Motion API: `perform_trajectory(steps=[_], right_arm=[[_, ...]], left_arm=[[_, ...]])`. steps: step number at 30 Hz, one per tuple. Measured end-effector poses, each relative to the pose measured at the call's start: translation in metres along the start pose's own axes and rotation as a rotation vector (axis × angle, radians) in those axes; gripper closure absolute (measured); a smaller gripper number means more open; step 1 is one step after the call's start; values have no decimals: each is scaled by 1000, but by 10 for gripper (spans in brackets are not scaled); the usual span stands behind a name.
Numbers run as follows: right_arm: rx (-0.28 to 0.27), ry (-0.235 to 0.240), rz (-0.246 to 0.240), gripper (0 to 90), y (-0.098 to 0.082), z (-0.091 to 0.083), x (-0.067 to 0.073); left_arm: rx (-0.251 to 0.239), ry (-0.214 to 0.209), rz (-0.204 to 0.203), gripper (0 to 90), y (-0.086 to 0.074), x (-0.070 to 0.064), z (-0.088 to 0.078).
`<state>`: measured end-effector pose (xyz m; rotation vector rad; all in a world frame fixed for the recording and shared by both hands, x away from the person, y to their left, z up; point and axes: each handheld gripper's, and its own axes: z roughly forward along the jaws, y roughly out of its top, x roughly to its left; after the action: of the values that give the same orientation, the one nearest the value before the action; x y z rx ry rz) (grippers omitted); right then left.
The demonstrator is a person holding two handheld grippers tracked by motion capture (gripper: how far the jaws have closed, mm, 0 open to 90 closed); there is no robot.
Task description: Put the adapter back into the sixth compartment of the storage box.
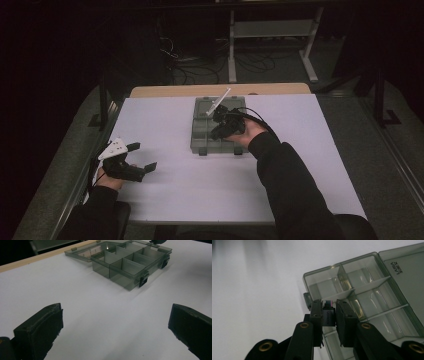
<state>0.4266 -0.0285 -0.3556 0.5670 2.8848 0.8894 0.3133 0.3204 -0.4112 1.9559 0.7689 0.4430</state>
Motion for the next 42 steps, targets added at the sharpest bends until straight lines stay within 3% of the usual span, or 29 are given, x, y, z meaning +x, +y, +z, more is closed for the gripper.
perform_trajectory(steps=[10, 19, 34, 36, 38, 42], right_arm=[[0, -1, 49, 746, -6, 13, -17], [-7, 11, 62, 746, -8, 19, -26], [10, 32, 51, 740, -7, 35, -26], [8, 38, 50, 639, -7, 35, -26], [4, 57, 50, 599, -7, 33, -26], [-9, 50, 56, 509, -7, 28, -27]], left_arm=[[-1, -1, 0, 0, 0, 0, 0], [0, -1, 2, 0, 0, 0, 0], [1, 0, 5, 0, 0, 0, 0], [1, 0, 7, 0, 0, 0, 0], [2, 0, 6, 0, 0, 0, 0], [1, 0, 6, 0, 0, 0, 0]])
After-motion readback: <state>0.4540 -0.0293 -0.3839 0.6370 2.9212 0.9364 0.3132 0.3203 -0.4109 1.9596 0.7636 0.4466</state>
